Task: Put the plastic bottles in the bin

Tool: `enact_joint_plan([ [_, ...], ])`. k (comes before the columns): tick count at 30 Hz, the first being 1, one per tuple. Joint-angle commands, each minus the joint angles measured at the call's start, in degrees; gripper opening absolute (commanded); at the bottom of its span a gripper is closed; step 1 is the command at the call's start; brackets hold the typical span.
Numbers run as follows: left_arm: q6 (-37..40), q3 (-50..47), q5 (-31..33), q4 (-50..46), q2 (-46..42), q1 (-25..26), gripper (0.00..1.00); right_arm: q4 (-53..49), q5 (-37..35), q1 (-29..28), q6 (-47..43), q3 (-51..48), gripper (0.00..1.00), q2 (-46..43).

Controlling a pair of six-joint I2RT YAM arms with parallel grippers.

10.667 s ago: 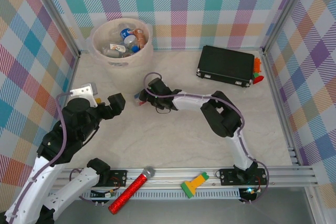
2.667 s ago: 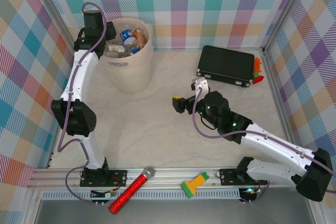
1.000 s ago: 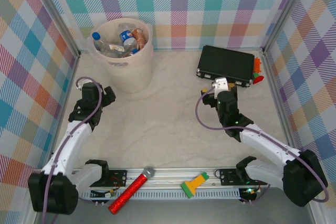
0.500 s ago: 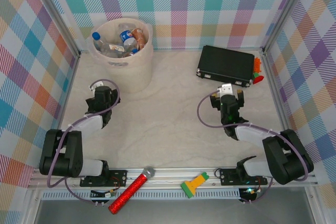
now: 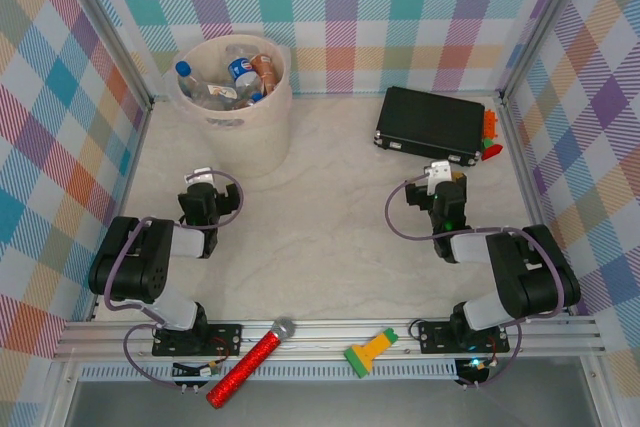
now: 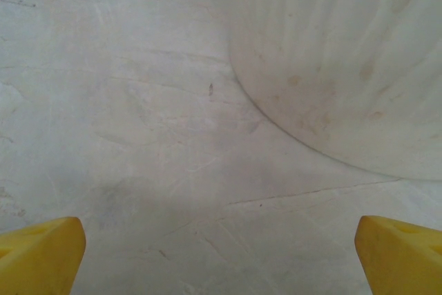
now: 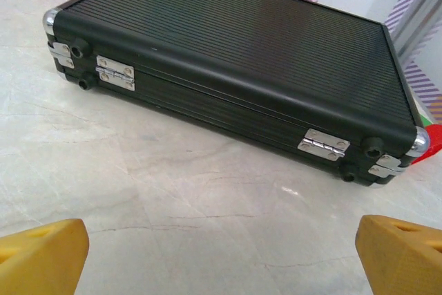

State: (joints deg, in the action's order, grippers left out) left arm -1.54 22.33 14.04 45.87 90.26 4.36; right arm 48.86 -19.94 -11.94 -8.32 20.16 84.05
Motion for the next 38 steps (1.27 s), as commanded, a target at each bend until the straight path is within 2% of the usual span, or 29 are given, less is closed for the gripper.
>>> enact_joint_plan([
  [1, 1.83, 0.33, -2.38, 5.06, 0.2, 0.24, 0.99, 1.03, 5.25, 1.72, 1.56, 0.64, 0.99, -0.53],
  [5, 2.12, 0.73, -3.75, 4.14, 0.1, 0.27, 1.0, 3.24, 11.27, 5.63, 5.36, -0.64, 0.99, -0.05],
  [8, 2.58, 1.06, -5.01, 3.53, 0.14, 0.28, 1.0, 12.11, 14.74, 7.91, 6.25, -2.56, 0.99, 4.78],
  [9, 2.61, 1.05, -4.99, 3.57, 0.18, 0.28, 0.99, 7.46, 15.39, 7.94, 6.52, -2.07, 0.99, 2.8],
  [10, 2.63, 1.1, -5.02, 3.61, 0.1, 0.26, 0.99, 7.75, 15.9, 8.07, 6.48, -1.94, 0.99, 3.08],
  [11, 2.66, 0.98, -5.0, 3.74, 0.18, 0.23, 1.0, 10.12, 15.14, 8.06, 6.5, -2.03, 0.99, 4.27],
  [13, 2.68, 0.97, -4.89, 3.7, 0.18, 0.27, 1.0, 2.83, 11.68, 8.08, 8.34, 0.7, 0.99, 3.46],
  [15, 2.72, 1.15, -4.81, 3.55, 0.18, 0.29, 0.99, 1.2, 12.4, 9.36, 9.63, 2.09, 0.99, 3.9],
  [17, 2.65, 1.2, -4.85, 3.44, 0.23, 0.22, 0.99, 1.41, 10.14, 9.4, 10.54, 2.28, 0.99, 4.26],
  [38, 2.9, 1.05, -4.9, 3.62, 0.1, 0.32, 0.99, 0.64, 10.19, 9.41, 10.67, 2.34, 0.99, 3.84],
])
